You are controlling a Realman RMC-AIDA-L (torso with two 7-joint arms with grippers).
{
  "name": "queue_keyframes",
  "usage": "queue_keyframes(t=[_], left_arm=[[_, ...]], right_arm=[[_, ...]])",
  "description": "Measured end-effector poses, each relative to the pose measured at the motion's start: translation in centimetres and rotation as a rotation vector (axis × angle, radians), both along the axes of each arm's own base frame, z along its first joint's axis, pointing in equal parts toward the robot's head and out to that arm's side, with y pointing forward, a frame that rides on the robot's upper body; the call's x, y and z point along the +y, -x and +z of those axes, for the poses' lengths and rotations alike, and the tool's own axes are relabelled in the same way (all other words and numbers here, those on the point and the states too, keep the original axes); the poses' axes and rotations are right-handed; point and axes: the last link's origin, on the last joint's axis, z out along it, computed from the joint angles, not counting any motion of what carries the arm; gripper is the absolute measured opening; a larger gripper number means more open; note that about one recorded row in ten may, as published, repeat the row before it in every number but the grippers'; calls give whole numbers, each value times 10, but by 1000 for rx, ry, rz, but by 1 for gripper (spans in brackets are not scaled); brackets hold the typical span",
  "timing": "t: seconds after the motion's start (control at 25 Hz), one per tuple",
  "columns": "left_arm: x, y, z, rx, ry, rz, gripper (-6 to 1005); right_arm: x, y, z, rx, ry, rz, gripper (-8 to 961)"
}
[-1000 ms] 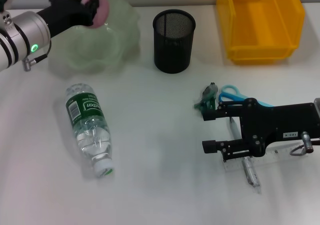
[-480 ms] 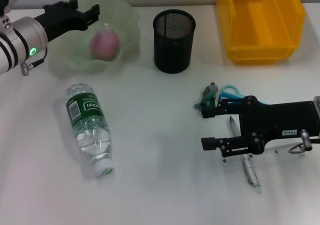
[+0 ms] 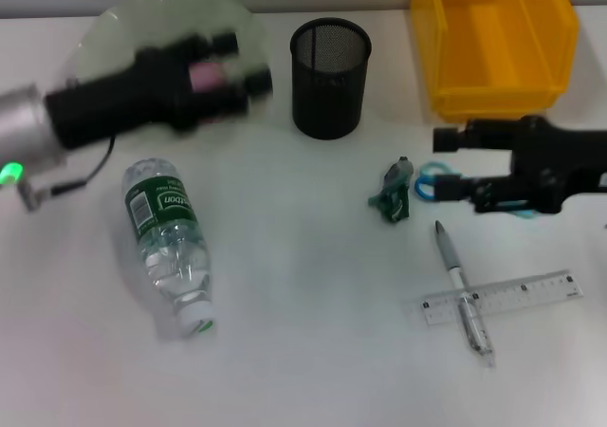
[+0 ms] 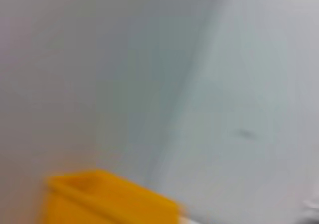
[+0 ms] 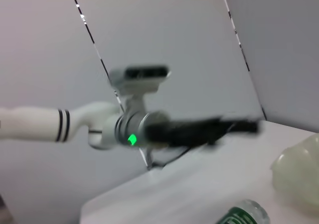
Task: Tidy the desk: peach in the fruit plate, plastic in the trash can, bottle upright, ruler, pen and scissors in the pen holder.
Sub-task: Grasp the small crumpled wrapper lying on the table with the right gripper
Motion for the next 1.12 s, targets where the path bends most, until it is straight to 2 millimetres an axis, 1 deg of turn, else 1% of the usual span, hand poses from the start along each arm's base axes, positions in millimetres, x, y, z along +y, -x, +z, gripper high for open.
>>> queue_keyframes(t=[0.04,0.08,0.12,0.16,0.2,0.24,0.28,0.32,0.36,0.4,0.44,0.52,0.56,0.64,0.68,0.72,0.76,0.8,0.84,0.96,1.0,1.04,1.08,1.12], left_arm=[[-11,1,0,-2,44,-39,804],[-11,1,0,-2,44,-39,823],[-31,10,-5,29,125,-80,842],[-31,10,-5,29,125,-80,842],[-39,15,-9,53,158,-94,842],[-47,21,-11,72,176,-106,842],[-47,21,-11,72,176,-106,841],[-47,21,-11,72,176,-106,841],[-47,21,-11,72,176,-106,841],[-60,30,-16,92,169,-126,841],[-66,35,-17,94,158,-126,841],[-66,35,-17,94,158,-126,841],[-68,36,-18,93,157,-123,842],[-70,38,-18,92,159,-120,842],[-70,38,-18,91,160,-121,842],[-70,38,-18,91,160,-121,842],[-71,38,-18,91,160,-121,841],[-71,39,-18,91,160,-120,841],[-71,39,-18,91,160,-120,841],[-71,38,-19,91,160,-119,841],[-70,38,-19,90,162,-117,840],[-70,38,-19,90,162,-117,840],[-70,38,-19,90,163,-117,840],[-70,38,-19,89,162,-116,840]], right_arm=[[0,0,0,0,0,0,763],[5,3,10,-12,22,-11,763],[8,6,15,-26,34,-18,763],[13,10,20,-53,50,-23,763],[17,14,23,-87,66,-27,763],[17,14,23,-87,66,-27,763],[27,23,28,-179,113,-34,763],[27,23,28,-179,113,-34,763],[34,30,30,-244,139,-35,763],[40,39,30,-304,162,-34,763],[46,46,30,-362,179,-32,763],[57,60,29,-480,199,-29,763],[63,69,25,-557,202,-22,763],[73,79,15,-698,190,-10,762],[80,85,3,-800,169,6,762],[80,85,3,-800,169,6,762],[84,87,-7,-859,152,23,762],[86,89,-22,-933,127,48,762],[86,89,-22,-933,127,48,762],[88,88,-47,-1023,78,92,762],[86,87,-61,-1043,61,124,762],[86,87,-61,-1043,61,124,762],[86,85,-71,-1051,48,148,762],[85,84,-76,-1050,45,158,762]])
